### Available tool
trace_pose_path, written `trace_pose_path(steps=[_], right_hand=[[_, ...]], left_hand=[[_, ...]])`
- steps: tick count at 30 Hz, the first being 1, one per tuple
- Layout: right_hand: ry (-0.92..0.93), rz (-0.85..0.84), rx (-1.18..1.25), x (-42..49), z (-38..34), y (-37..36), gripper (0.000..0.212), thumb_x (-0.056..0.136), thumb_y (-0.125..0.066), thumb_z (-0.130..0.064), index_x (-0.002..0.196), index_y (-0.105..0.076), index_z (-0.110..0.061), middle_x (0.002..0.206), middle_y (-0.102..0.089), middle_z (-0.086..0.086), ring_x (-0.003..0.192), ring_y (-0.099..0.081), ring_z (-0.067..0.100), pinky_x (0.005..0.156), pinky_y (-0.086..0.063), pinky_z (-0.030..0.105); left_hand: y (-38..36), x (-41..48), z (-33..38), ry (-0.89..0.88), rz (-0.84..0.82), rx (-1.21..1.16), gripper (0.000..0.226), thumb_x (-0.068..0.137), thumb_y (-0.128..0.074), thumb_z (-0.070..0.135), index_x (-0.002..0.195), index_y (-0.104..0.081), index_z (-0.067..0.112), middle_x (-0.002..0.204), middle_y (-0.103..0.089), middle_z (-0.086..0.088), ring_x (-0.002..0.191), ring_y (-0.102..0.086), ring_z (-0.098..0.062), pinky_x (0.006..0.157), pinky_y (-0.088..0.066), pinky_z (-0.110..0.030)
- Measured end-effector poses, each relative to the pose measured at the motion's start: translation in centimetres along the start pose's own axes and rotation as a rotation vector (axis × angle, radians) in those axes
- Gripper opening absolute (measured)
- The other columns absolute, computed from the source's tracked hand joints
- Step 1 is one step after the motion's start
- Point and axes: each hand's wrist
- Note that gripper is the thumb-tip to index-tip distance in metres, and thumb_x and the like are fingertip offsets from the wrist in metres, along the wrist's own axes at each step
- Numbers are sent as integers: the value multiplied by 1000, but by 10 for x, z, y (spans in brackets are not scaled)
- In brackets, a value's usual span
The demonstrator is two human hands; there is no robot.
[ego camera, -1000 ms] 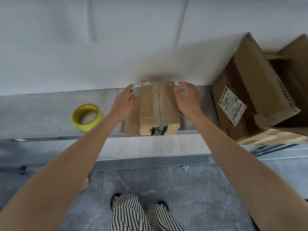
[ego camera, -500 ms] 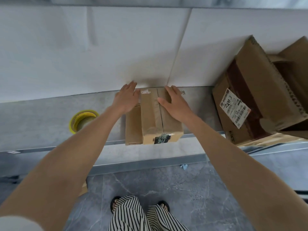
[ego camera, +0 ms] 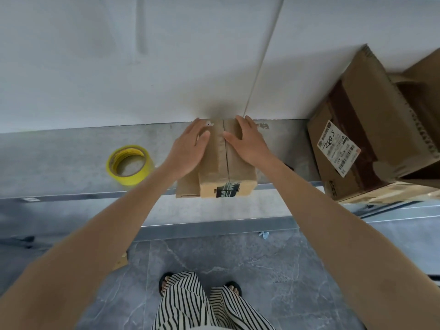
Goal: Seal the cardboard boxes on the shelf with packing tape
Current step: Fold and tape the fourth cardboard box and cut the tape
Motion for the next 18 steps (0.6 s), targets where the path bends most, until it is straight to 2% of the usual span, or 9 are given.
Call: trace_pose_path(steps=[4,8,11,13,16,18], right_hand=[[18,-9,111,-11,-1,12,71,93,-44,-54,151,-15,-24,160,-1,-2,146,-6,15,112,-12,32],[87,66,131,-43,2,21,59,97,-39,-49,150,-22,-29,160,-3,-4,146,-3,13,113,-10,32],[173,96,109,-75,10,10,52,99,-40,-43,148,-28,-29,160,-6,-2,146,-8,15,116,-13,36],[168,61,83,-88,15,-3,54,98,-42,-43,148,-27,-29,160,-3,-3,146,-9,17,116,-17,39],[106,36,48,-91,13,-20,56,98,-41,-45,149,-25,-29,160,2,-5,146,-10,21,115,-24,42],[128,77,45,-90,10,-26,49,101,-37,-37,148,-29,-25,160,-1,-3,145,-13,21,113,-28,42]], left_hand=[[-5,-42,10,13,24,23,46,101,-38,34,144,-38,20,156,-24,5,139,-27,-15,113,-21,-32],[-9,-67,16,-13,28,54,48,101,-39,34,145,-36,16,157,-20,3,142,-19,-12,113,-15,-27],[-17,-75,18,26,24,13,51,100,-40,34,147,-32,15,159,-15,4,143,-15,-10,114,-14,-25],[-24,-75,21,87,-4,-67,57,100,-39,39,150,-23,18,159,-6,10,143,-11,-4,112,-14,-22],[-39,-73,22,186,-1,-143,62,100,-36,41,152,-11,20,159,4,12,142,-2,0,106,-6,-13],[-46,-74,19,177,52,-117,59,102,-35,34,152,-9,15,160,5,6,140,2,4,99,2,0]])
Point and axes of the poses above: each hand's wrist, its own x-axis towards the middle knuckle, its own y-axis out of the back of the hand, z = x × y
